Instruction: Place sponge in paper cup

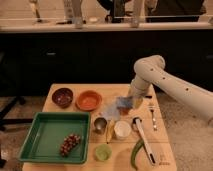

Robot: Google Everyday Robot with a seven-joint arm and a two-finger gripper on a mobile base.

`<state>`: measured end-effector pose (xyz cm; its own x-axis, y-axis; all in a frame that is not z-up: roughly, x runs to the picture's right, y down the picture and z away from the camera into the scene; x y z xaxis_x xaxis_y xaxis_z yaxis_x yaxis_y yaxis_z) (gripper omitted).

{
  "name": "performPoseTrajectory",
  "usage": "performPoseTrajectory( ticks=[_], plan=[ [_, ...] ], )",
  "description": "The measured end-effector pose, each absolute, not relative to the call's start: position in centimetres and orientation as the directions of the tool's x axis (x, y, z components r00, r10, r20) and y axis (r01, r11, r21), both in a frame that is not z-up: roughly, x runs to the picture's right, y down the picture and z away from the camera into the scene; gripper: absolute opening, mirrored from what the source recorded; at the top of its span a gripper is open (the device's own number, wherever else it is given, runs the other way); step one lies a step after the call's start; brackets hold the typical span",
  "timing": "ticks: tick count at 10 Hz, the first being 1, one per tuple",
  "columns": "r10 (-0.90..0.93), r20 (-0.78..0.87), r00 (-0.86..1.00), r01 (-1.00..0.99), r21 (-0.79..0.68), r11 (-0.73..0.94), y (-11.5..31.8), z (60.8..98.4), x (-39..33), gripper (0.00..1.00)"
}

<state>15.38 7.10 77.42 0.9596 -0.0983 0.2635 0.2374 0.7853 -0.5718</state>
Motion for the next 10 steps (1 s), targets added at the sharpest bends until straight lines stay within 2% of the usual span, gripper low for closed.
performPoseTrajectory(
  ticks=[3, 10],
  plan=[
    [-0.099, 0.264, 0.959, 0.239, -0.573, 0.784, 7.2, 77.5, 15.3, 0.00],
    [-0.143, 0.307, 0.941, 0.307, -0.594, 0.743, 10.6, 76.2, 13.6, 0.00]
  ],
)
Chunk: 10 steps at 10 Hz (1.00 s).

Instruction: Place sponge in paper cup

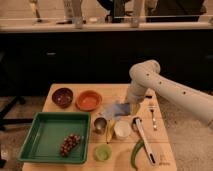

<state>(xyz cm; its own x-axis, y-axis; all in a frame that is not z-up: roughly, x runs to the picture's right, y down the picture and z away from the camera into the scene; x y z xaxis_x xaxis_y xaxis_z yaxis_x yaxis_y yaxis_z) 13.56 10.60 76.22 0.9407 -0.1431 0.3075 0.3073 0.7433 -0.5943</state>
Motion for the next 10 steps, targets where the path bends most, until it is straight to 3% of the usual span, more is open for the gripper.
performPoseTrajectory(
  ticks=[10],
  plan=[
    [-0.161, 0.355, 0.921, 0.352, -0.577, 0.738, 15.4, 72.3, 12.2, 0.00]
  ],
)
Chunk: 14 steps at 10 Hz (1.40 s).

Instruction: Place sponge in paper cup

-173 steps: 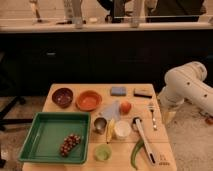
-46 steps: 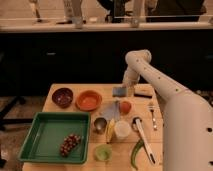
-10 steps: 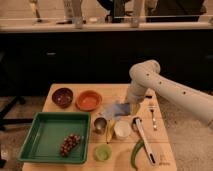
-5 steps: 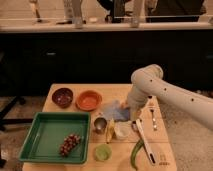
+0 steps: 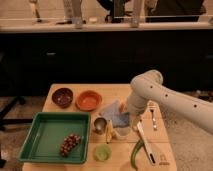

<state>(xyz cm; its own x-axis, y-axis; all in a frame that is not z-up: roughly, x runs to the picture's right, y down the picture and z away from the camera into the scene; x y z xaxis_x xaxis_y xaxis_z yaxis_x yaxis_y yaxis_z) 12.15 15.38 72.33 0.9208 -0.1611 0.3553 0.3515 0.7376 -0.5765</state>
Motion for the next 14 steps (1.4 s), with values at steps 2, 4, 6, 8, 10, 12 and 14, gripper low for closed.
performPoseTrajectory(
  ticks=[2, 4, 6, 8, 10, 12, 14],
  plan=[
    [-0.163, 0.360, 0.919, 0.359, -0.588, 0.725, 16.2, 72.5, 11.7, 0.00],
    [-0.168, 0.369, 0.914, 0.371, -0.594, 0.714, 16.8, 72.7, 10.9, 0.00],
    [-0.169, 0.373, 0.912, 0.376, -0.600, 0.706, 17.3, 72.6, 10.7, 0.00],
    [-0.167, 0.377, 0.911, 0.379, -0.606, 0.699, 17.8, 72.5, 10.7, 0.00],
    [-0.164, 0.377, 0.912, 0.377, -0.607, 0.699, 17.8, 72.4, 10.8, 0.01],
    [-0.166, 0.378, 0.911, 0.379, -0.606, 0.699, 17.8, 72.5, 10.7, 0.18],
    [-0.166, 0.378, 0.911, 0.379, -0.607, 0.699, 17.8, 72.5, 10.7, 0.38]
  ],
)
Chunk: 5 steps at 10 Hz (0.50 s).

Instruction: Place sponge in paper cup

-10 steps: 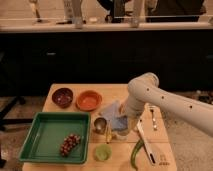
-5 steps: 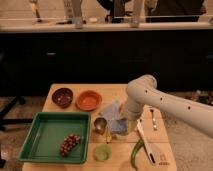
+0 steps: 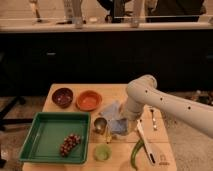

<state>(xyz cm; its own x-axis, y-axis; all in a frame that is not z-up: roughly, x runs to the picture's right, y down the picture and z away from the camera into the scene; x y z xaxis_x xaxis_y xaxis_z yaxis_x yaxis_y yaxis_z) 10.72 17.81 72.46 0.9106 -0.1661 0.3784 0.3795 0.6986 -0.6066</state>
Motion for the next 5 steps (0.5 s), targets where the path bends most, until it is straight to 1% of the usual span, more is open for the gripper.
performPoseTrajectory(
  ticks=[2, 3, 4, 5],
  plan=[
    [-0.165, 0.379, 0.911, 0.379, -0.608, 0.698, 17.89, 72.49, 10.73, 0.56],
    [-0.165, 0.378, 0.911, 0.379, -0.608, 0.698, 17.91, 72.48, 10.77, 0.68],
    [-0.165, 0.379, 0.911, 0.379, -0.608, 0.698, 17.90, 72.48, 10.74, 0.76],
    [-0.165, 0.379, 0.911, 0.379, -0.608, 0.698, 17.91, 72.48, 10.75, 0.80]
  ],
)
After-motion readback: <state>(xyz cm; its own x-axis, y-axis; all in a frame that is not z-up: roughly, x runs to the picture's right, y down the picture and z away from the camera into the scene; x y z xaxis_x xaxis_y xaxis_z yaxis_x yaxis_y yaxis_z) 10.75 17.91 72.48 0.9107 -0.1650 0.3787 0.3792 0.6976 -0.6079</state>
